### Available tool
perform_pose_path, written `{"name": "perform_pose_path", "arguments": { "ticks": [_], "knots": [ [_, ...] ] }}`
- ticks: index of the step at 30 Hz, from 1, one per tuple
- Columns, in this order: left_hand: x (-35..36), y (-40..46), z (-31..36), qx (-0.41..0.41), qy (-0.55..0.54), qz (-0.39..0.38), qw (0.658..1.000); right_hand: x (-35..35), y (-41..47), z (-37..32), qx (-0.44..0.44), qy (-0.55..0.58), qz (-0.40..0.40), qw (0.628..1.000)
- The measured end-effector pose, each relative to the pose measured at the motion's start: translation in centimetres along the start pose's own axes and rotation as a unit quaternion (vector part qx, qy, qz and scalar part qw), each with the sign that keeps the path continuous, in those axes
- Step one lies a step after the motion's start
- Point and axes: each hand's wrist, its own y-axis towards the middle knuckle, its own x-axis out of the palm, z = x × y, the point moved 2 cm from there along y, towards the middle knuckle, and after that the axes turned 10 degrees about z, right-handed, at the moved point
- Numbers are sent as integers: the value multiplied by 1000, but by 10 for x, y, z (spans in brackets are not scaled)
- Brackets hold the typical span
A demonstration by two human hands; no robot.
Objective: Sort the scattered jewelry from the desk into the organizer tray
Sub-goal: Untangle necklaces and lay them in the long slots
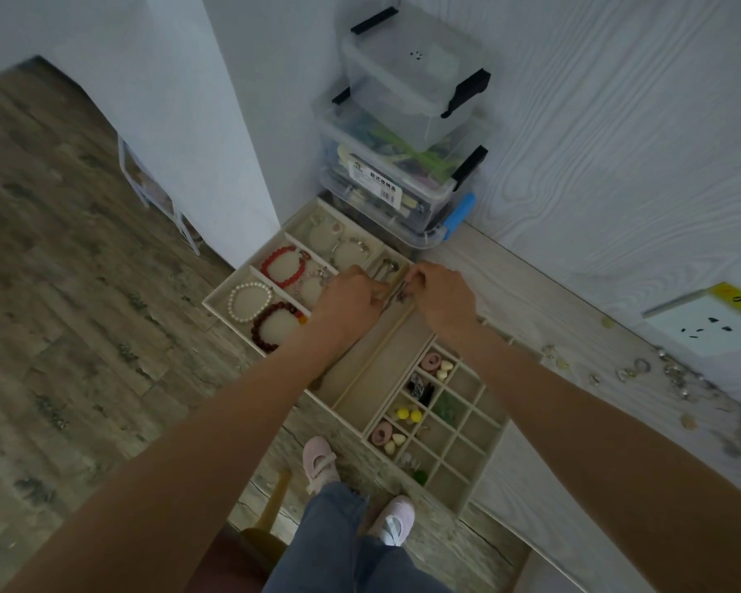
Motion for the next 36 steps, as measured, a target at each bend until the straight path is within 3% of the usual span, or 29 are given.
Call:
{"name": "perform_pose_path", "arguments": {
  "ticks": [13, 23, 30, 36],
  "knots": [
    [-1, -3, 6, 41, 33, -10, 999, -3, 0, -3, 27, 9, -14, 1000],
    [-4, -22, 51, 73, 56, 61, 994, -39, -20, 28, 116, 278, 46, 952],
    [27, -56, 122, 184, 62, 52, 979, -80, -83, 114, 144, 210, 93, 963],
    [89, -83, 193, 275, 42, -43, 960, -96, -157, 201, 195, 55, 54, 978]
  ]
}}
